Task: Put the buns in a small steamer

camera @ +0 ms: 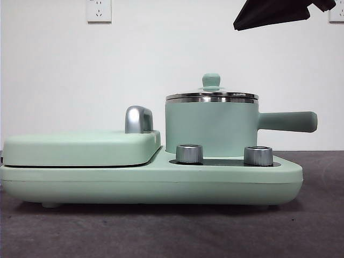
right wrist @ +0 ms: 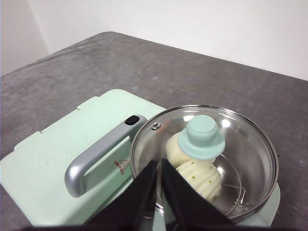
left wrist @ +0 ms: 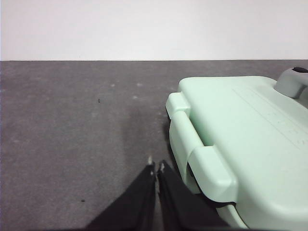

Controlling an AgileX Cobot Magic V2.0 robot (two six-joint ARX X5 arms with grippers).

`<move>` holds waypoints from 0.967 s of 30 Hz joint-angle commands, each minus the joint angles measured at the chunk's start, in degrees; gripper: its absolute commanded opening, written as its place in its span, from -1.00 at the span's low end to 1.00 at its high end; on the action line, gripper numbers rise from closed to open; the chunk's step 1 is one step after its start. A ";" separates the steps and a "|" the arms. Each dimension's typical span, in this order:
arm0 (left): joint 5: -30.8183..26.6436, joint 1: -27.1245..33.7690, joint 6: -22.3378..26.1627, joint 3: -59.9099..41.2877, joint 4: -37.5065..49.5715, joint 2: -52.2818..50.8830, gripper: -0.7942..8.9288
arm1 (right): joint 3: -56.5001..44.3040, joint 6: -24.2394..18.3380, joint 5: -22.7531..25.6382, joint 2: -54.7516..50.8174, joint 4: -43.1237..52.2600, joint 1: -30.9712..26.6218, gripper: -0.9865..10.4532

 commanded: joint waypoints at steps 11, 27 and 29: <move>-0.09 -0.11 -0.48 -1.14 0.55 -0.02 -0.82 | 0.46 0.35 -0.15 0.28 0.61 0.37 -0.80; -0.09 -0.11 -0.48 -1.14 0.55 -0.02 -0.82 | -14.51 -8.83 5.75 -20.72 1.03 -13.46 -0.80; -0.09 -0.11 -0.48 -1.14 0.55 -0.02 -0.82 | -19.30 -8.72 5.73 -25.86 1.03 -16.85 -0.80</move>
